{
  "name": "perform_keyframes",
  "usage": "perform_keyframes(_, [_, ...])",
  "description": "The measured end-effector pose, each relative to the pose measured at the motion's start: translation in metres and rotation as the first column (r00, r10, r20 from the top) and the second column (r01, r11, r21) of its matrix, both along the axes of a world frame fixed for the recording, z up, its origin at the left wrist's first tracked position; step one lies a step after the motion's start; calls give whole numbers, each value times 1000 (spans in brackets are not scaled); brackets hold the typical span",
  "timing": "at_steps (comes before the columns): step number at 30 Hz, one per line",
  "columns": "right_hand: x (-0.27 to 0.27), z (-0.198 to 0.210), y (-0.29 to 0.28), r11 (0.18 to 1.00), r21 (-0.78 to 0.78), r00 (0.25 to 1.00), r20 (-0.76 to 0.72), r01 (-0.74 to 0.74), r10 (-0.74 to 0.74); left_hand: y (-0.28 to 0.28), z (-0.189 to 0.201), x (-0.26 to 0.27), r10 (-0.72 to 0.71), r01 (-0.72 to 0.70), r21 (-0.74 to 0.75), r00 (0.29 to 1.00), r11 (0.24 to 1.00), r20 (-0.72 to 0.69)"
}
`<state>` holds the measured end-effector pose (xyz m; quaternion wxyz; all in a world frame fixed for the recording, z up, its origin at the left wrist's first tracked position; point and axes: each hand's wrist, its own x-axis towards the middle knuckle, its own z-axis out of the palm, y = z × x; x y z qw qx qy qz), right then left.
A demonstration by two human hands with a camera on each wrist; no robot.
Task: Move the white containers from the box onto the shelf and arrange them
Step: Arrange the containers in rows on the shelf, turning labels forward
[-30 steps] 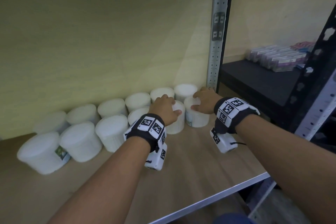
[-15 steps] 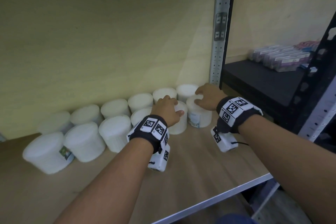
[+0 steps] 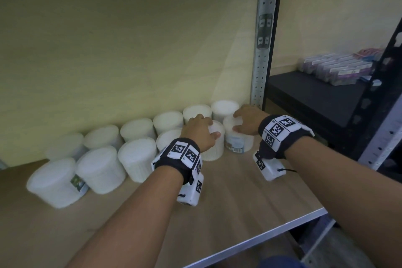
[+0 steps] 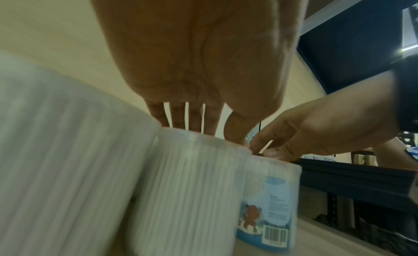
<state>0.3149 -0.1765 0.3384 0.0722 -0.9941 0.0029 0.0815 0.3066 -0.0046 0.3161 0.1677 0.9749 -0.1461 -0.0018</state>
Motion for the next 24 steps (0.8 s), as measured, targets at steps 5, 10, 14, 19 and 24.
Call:
perform_keyframes(5, [1,2,-6,996,74,997,-47,-53,57,0,0,0,1,-1,-4,1000,1000,2])
perform_keyframes(10, [-2,-1,-2,990,131,993,113,-54,39,-1,0,0,0,0,-8,1000,1000,2])
perform_keyframes(14, [-7,-2,4,999,41,995,98,19,-23,-1,-1,0,0,0,-10,1000,1000,6])
perform_keyframes(19, [-6,-2,3,1000,7,999,47,17,-17,0,-2,1,-5,5,-16,1000,1000,10])
perform_keyframes(24, [-6,1,1,1000,19,999,34,-17,17,0,-2,0,-3,3,-24,1000,1000,12])
